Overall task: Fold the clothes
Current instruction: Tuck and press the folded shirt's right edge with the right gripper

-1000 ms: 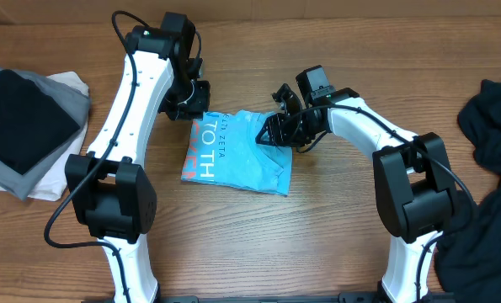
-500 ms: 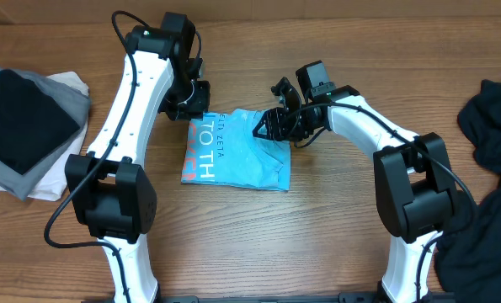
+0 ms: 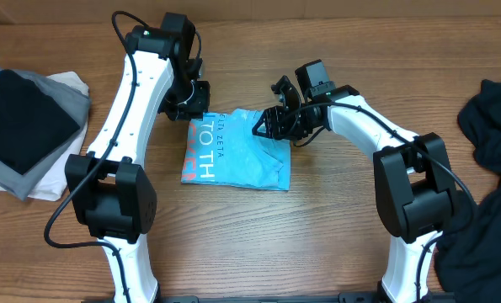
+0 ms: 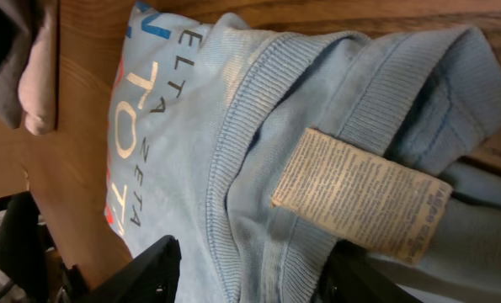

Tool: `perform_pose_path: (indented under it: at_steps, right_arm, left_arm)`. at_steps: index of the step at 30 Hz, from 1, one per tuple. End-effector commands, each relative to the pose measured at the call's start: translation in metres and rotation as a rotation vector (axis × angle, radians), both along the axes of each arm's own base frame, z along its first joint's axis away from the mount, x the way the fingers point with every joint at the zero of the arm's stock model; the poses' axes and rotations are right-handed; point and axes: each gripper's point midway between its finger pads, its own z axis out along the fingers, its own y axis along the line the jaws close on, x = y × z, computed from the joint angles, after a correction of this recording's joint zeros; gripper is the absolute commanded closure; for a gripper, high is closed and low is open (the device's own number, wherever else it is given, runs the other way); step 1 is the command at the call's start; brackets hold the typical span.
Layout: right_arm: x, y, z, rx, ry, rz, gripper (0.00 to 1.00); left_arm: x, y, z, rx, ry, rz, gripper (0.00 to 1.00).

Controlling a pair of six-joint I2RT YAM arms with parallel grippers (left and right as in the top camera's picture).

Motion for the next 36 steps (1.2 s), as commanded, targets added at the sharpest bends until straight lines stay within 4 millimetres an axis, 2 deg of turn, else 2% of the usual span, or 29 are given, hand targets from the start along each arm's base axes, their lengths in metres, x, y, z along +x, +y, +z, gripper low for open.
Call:
perform_pose_path:
  at_steps: [1,10,15,21,26,31,33,36]
  right_arm:
    - [0.002,0.011,0.014,0.05,-0.013,0.021,0.45]
    - [0.006,0.007,0.017,0.056,-0.003,-0.004,0.42]
    - [0.017,0.007,0.024,0.07,-0.046,-0.01,0.32]
    - [0.026,0.005,0.021,0.031,-0.093,-0.027,0.2]
    - [0.007,0.009,0.015,0.015,-0.016,-0.006,0.22]
    - [-0.005,0.018,0.013,0.004,0.007,0.021,0.32]
    - [-0.006,0.019,0.013,0.003,0.007,0.024,0.5]
    - [-0.005,0.019,0.013,0.003,0.007,0.024,0.71]
  left_arm:
    - [0.004,-0.001,0.001,0.005,-0.007,0.012,0.72]
    - [0.005,-0.001,0.001,0.004,-0.009,0.011,0.72]
    - [0.005,-0.001,0.001,0.004,-0.009,0.011,0.71]
    - [0.005,-0.001,0.001,0.004,-0.008,0.012,0.71]
    - [0.004,-0.001,0.001,0.005,-0.007,0.012,0.71]
    - [0.004,0.0,0.0,0.005,-0.005,0.012,0.71]
    - [0.003,0.0,0.0,0.006,-0.001,0.012,0.71]
    - [0.002,0.0,0.0,0.007,0.004,0.012,0.71]
